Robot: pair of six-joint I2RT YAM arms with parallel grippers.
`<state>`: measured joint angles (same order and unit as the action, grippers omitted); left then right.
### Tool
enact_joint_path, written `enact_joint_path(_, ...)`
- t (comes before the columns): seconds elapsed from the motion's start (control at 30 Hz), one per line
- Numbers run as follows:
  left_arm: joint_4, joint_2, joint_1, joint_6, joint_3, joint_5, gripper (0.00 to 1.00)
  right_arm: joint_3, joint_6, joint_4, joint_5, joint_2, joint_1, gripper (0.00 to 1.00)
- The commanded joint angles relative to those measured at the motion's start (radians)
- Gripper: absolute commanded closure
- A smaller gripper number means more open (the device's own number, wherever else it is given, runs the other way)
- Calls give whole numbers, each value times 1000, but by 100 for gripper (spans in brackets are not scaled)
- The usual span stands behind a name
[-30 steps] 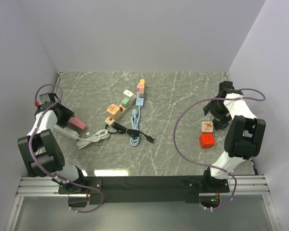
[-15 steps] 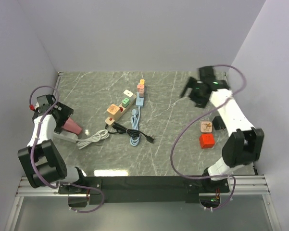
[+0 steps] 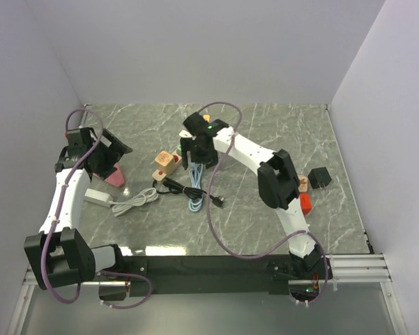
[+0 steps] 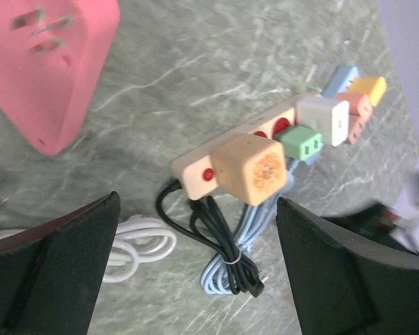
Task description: Pull the plug off the socket
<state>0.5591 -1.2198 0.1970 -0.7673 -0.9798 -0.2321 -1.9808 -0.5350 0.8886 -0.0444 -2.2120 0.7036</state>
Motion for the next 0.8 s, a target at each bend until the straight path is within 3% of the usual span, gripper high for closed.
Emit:
enact_joint_path(0.0, 19, 28, -25, 28, -60, 13, 1, -81, -28, 75, 64, -43, 33, 11)
enact_joint_path(0.23, 48, -20, -8, 52, -34, 207, 1, -44, -80, 79, 87, -94, 65, 16)
enact_joint_path(0.53, -53, -61, 33, 40, -7, 48, 5, 40, -82, 65, 123, -107, 56, 26)
enact_joint_path(0.6, -65, -66, 24, 54, -17, 19, 8, 80, -91, 47, 129, -95, 44, 40)
enact_joint_path(0.63, -70, -66, 16, 65, -29, -22, 9, 106, -100, 36, 135, -81, 16, 69)
enact_joint_path(0.7, -65, -70, -25, 100, -63, -56, 11, 213, -123, -19, 126, -13, -27, 93)
enact_joint_path(0.73, -59, -73, -43, 108, -75, -71, 11, 250, -128, -36, 129, 12, -73, 100)
enact_joint_path(0.77, -54, -75, -83, 115, -86, -82, 11, 320, -131, -65, 129, 37, -96, 100)
